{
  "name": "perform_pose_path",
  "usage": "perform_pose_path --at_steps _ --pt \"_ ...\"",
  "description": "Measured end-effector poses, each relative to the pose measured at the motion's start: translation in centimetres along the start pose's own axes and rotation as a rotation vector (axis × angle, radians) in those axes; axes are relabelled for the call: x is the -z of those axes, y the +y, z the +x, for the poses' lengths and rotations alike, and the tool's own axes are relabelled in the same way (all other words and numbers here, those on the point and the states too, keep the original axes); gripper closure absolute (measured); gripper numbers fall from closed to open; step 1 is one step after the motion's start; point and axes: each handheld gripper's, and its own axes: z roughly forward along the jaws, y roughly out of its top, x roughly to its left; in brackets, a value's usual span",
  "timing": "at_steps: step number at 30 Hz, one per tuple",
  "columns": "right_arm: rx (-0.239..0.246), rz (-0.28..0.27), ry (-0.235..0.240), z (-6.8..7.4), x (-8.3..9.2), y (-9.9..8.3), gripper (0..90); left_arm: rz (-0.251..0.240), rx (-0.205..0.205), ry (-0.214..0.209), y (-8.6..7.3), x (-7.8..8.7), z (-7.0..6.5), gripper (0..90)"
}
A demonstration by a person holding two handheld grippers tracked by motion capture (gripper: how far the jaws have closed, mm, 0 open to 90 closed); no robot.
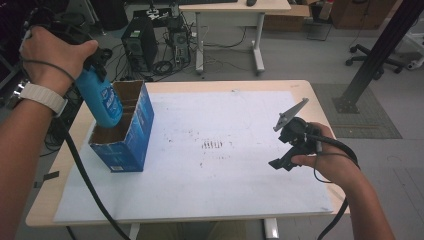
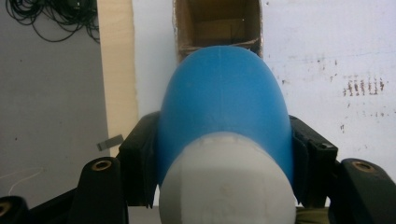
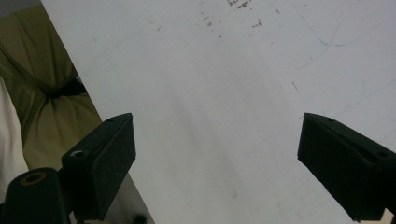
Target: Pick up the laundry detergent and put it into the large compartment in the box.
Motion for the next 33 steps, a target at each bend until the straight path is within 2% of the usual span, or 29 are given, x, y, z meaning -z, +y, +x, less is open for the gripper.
perform_pose_path --at_steps 13,24,33 --pt "0.001 0.003 -0.001 0.0 -0.1 0.0 11.4 0.004 -0.003 0.004 -0.1 -2.5 -0.1 37.7" --pt "0.001 -0.001 0.0 0.0 -0.2 -0.1 11.4 0.0 -0.009 0.007 0.0 -3.4 -0.3 37.7" --pt "-0.006 0.003 0.001 -0.1 -0.3 -0.3 11.4 0.004 -0.016 0.03 -0.1 -4.7 -0.6 37.7"
